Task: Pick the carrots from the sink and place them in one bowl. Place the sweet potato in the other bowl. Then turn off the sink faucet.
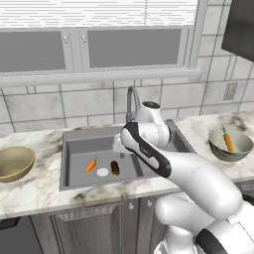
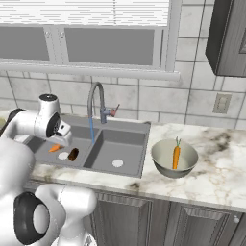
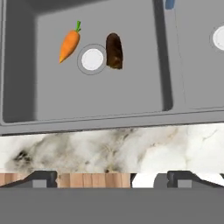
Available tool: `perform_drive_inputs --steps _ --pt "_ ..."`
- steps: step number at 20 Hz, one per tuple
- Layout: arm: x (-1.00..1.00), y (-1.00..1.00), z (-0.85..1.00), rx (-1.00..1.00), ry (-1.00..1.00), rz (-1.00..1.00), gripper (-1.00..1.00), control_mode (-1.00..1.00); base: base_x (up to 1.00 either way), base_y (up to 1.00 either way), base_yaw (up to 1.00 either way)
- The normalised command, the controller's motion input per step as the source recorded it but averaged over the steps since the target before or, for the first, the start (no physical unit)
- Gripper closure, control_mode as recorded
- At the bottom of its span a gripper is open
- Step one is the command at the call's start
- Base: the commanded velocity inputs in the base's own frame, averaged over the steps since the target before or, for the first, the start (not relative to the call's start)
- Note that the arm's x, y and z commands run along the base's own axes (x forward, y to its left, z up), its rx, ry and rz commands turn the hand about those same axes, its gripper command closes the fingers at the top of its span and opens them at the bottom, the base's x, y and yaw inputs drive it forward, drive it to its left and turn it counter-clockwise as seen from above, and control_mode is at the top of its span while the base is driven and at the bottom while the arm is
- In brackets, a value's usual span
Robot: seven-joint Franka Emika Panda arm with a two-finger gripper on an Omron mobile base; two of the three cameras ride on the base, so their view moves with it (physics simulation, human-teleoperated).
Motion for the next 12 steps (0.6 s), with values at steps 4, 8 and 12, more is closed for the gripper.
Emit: perform_drive_inputs --steps 4,8,12 --pt "0.0 0.55 -0.16 0.01 0.11 0.0 -1.0 -1.0 0.0 0.0 0.0" --pt "0.01 0.29 -0.11 -0.01 0.04 0.0 -1.0 -1.0 0.0 0.0 0.0" --pt "0.05 0.18 -0.13 -0.14 0.0 -0.02 -1.0 -1.0 0.0 0.0 0.0"
